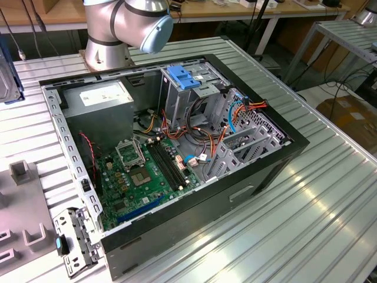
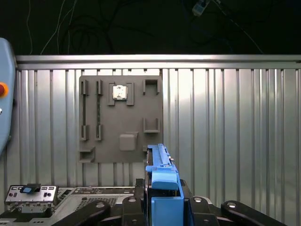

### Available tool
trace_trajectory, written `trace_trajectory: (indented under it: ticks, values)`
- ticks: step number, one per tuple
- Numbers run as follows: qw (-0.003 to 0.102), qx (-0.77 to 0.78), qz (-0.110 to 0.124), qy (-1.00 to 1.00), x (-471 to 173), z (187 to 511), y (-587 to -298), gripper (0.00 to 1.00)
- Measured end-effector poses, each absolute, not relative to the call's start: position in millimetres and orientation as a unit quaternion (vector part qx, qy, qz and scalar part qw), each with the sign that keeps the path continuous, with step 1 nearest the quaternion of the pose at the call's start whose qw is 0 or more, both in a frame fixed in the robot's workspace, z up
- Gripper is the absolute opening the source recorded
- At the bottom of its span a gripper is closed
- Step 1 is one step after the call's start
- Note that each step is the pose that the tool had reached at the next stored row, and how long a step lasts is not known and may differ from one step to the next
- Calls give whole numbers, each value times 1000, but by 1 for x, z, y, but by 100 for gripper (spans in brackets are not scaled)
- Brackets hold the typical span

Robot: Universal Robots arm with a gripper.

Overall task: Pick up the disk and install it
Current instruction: 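Pick up the disk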

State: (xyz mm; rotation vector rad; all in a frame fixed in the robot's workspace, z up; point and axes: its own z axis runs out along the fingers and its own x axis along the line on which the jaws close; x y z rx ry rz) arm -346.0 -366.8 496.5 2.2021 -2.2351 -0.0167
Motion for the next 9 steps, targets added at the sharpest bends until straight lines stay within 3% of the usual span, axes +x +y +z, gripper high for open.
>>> trace_trajectory:
  ticks: [9]
  values:
    - [2, 702, -5, -712, -328, 496, -367, 37]
